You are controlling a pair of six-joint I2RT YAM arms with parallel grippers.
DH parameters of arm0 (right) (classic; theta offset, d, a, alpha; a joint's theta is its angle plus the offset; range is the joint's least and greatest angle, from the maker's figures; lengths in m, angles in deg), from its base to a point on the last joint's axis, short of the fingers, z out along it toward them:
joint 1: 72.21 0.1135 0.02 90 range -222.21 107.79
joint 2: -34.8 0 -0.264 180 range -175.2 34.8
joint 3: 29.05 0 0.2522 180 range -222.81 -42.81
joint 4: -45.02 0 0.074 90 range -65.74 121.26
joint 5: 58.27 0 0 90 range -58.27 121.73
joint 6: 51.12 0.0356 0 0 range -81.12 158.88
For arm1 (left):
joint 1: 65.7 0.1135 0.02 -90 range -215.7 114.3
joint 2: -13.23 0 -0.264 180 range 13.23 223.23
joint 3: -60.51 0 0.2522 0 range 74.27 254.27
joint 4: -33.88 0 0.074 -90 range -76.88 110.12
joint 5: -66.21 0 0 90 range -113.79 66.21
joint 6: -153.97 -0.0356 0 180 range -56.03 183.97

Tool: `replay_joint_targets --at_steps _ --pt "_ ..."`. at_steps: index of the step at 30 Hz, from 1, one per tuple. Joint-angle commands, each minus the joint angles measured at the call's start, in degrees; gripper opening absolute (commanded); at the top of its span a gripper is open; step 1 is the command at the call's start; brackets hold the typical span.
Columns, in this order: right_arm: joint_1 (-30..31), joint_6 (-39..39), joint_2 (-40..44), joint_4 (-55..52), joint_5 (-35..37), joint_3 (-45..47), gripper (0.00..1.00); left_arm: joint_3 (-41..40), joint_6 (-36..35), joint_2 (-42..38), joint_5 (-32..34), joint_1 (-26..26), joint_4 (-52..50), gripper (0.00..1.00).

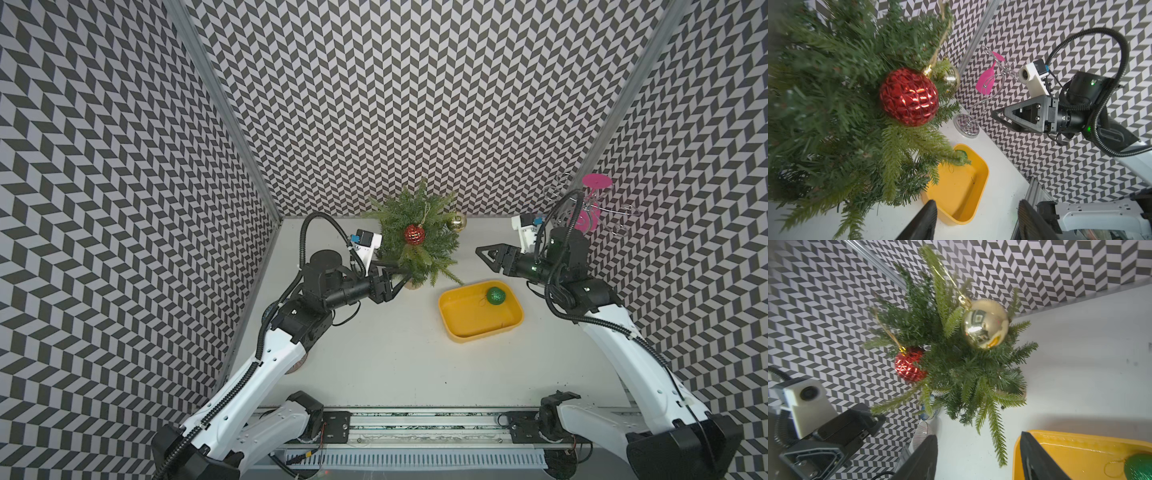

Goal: Decorate the small christmas tree with ornaments
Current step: Pick up an ornament from the container.

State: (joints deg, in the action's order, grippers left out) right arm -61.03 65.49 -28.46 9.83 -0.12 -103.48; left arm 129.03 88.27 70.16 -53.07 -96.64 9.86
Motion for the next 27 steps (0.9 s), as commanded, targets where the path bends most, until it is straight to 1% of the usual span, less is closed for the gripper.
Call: replay_joint_targets --at_steps 1,3,7,12,15,19,27 --pt "-0.79 -1.17 1.82 -1.62 4.91 2.25 0.64 -0.85 -4.97 -0.61 4.63 -2.93 -2.46 0.65" --pt "-1.07 -1.48 2.22 -2.18 7.2 4.19 0.65 -0.87 -6.31 -0.36 6.53 -4.6 -2.9 0.65" --pt "-1.42 -1.89 1.67 -4.46 14.34 6.96 0.65 -0.84 -8.55 0.29 10.23 -8.28 -3.93 0.65" --pt "-1.35 -1.17 -0.32 -6.3 22.22 10.12 0.7 -1.75 -9.26 1.52 14.38 -12.66 -4.17 0.65" --pt "-1.41 -0.53 -2.33 -7.26 26.3 11.54 0.72 -2.41 -9.42 1.85 16.18 -14.36 -3.79 0.65" --pt "-1.41 -0.01 -6.39 -6.74 25.97 12.69 0.73 -3.33 -9.12 2.08 16.88 -15.27 -2.87 0.65" --pt "-1.36 2.08 -11.51 -2.36 28.9 14.51 0.74 -3.82 -9.12 2.32 17.76 -15.8 -2.59 0.65"
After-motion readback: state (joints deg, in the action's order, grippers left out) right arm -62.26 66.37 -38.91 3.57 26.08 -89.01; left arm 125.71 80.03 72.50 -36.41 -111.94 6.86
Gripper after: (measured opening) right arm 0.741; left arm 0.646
